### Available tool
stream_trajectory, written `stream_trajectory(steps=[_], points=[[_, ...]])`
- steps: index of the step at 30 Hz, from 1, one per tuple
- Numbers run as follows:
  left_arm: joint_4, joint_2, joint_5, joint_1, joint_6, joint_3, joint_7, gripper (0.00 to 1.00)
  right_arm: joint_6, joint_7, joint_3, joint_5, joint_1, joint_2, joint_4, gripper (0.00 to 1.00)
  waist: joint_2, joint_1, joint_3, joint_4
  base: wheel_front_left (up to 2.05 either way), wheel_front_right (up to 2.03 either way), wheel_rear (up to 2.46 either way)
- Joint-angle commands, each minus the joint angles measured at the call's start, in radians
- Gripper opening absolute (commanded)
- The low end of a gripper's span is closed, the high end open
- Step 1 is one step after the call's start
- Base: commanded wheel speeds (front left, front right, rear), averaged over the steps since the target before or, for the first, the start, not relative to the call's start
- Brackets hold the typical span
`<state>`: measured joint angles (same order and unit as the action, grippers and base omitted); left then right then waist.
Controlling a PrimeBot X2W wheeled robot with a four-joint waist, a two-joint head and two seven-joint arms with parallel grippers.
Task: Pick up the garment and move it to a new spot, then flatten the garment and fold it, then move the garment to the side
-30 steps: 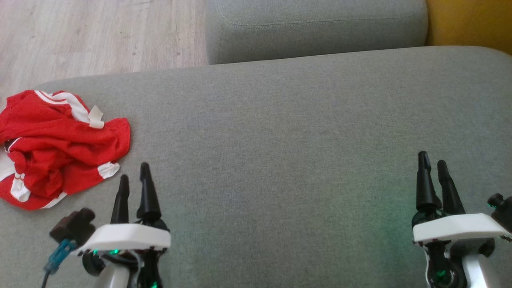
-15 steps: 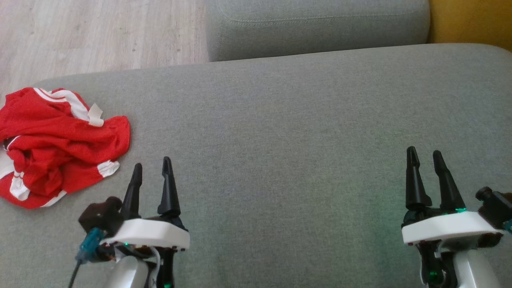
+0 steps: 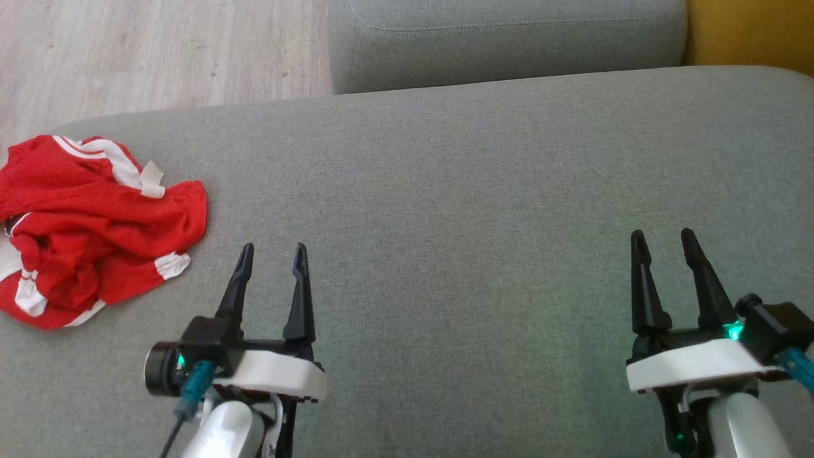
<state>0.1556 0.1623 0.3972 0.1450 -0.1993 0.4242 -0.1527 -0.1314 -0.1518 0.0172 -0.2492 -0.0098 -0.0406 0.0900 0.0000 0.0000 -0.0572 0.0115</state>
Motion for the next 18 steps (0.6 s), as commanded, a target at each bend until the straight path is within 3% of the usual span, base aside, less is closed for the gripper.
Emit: stream_trajectory(steps=[1, 13, 18], points=[[-0.032, 0.021, -0.031, 0.059, -0.011, -0.013, -0.017, 1.0, 0.001, -0.018, 0.021, 0.035, -0.046, -0.008, -0.043, 1.0, 0.0, 0.0, 0.0, 0.001, 0.0, 0.0, 0.0], [-0.032, 0.031, -0.123, 0.083, -0.057, 0.054, -0.052, 1.0, 0.001, -0.054, 0.04, 0.195, -0.044, -0.009, -0.069, 1.0, 0.0, 0.0, -0.008, 0.007, 0.0, 0.0, 0.0], [-0.069, -0.016, -0.072, 0.055, -0.024, -0.018, -0.067, 1.0, 0.001, -0.068, 0.034, 0.166, -0.039, -0.009, -0.081, 1.0, 0.0, 0.0, -0.013, 0.01, 0.0, 0.0, 0.0]])
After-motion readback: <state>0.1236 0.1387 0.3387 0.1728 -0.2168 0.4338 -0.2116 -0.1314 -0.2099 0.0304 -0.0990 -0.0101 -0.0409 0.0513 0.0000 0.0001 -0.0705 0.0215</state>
